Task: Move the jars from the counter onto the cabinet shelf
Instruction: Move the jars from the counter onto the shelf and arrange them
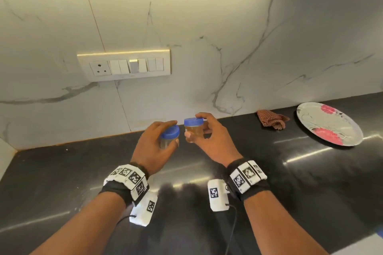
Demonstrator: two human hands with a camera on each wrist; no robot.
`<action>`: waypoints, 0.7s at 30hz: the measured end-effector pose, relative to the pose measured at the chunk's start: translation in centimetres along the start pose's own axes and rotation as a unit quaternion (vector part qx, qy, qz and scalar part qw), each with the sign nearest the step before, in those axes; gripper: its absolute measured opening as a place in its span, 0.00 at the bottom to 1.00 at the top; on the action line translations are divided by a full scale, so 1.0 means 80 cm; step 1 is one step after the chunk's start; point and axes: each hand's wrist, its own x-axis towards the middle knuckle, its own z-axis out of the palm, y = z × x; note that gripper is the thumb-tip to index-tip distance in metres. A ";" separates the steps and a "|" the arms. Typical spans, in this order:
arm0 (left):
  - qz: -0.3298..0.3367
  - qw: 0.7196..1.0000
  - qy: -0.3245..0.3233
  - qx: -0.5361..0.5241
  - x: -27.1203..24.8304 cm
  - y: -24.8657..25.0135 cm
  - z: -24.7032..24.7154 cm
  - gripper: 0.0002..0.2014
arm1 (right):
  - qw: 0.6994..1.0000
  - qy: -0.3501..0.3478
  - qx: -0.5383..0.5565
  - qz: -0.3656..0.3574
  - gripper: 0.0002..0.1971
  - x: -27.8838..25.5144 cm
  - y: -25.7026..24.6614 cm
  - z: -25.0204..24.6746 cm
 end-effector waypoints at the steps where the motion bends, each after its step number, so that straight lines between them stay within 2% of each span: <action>1: 0.027 1.000 0.003 -0.001 0.007 0.027 -0.006 0.23 | 1.000 0.010 0.000 -0.020 0.28 -0.007 -0.020 -0.020; 7: 0.185 0.983 0.017 -0.006 0.040 0.186 -0.059 0.22 | 0.976 0.083 -0.092 -0.178 0.27 -0.057 -0.158 -0.143; 11: 0.276 0.957 0.074 -0.046 0.062 0.282 -0.101 0.22 | 0.952 0.183 -0.049 -0.239 0.28 -0.084 -0.238 -0.215; 14: 0.306 0.943 0.080 -0.101 0.076 0.339 -0.124 0.23 | 0.936 0.247 -0.038 -0.248 0.30 -0.095 -0.292 -0.254; 18: 0.319 0.936 0.099 -0.108 0.089 0.389 -0.151 0.25 | 0.931 0.266 -0.047 -0.246 0.32 -0.084 -0.356 -0.294; 21: 0.306 0.937 0.124 -0.113 0.105 0.417 -0.175 0.25 | 0.927 0.265 -0.099 -0.247 0.31 -0.055 -0.401 -0.322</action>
